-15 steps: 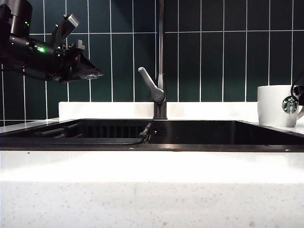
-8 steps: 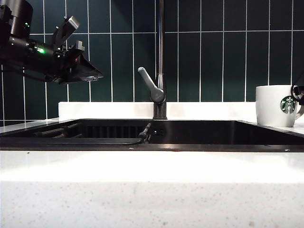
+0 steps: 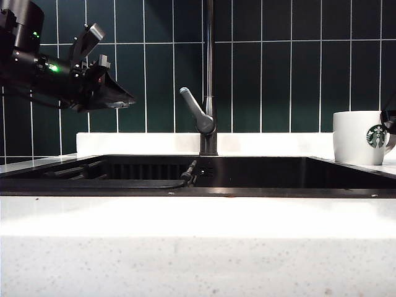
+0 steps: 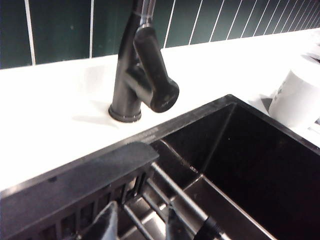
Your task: Pick up the mug next to the sink, go to the faucet to get some water, pour the water into the sink, and finally put the mug back to its place.
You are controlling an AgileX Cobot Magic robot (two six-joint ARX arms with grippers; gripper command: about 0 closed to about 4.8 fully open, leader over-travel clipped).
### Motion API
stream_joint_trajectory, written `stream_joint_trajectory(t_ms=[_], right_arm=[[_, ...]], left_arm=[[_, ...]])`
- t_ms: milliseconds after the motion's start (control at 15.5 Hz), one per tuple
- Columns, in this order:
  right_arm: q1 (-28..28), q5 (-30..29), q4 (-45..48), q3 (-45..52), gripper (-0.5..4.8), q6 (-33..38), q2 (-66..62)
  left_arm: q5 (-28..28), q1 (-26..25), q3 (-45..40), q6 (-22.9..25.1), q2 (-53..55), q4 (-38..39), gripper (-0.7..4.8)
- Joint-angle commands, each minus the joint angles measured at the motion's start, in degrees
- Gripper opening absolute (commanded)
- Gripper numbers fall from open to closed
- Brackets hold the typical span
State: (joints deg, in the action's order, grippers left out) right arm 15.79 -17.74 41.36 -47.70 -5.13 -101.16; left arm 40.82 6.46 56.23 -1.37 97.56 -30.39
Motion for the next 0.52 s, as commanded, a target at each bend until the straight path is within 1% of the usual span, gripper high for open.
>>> stream_joint_trajectory(t_ms=[65,259,388,517], right_arm=[[-0.1,-0.4,2.6,-0.2,0.99,0.2,-0.5],[-0.1,-0.4,2.6,-0.4,0.99,0.2,-0.5],[-0.1,-0.5,3.1,-1.2,1.21,0.2,-1.6],[-0.1,-0.5,3.1,-1.7,1.21,0.2,-2.5]], left_arm=[[0.6,0.1,0.1,-0.2,-0.1,-0.3,1.21],[0.6,0.1,0.1,-0.2,-0.1,-0.3,1.21],[0.6,0.1,0.1,-0.2,-0.1,-0.3,1.21],[1.7,0.1,0.1,-0.2,-0.1,-0.1,1.2]])
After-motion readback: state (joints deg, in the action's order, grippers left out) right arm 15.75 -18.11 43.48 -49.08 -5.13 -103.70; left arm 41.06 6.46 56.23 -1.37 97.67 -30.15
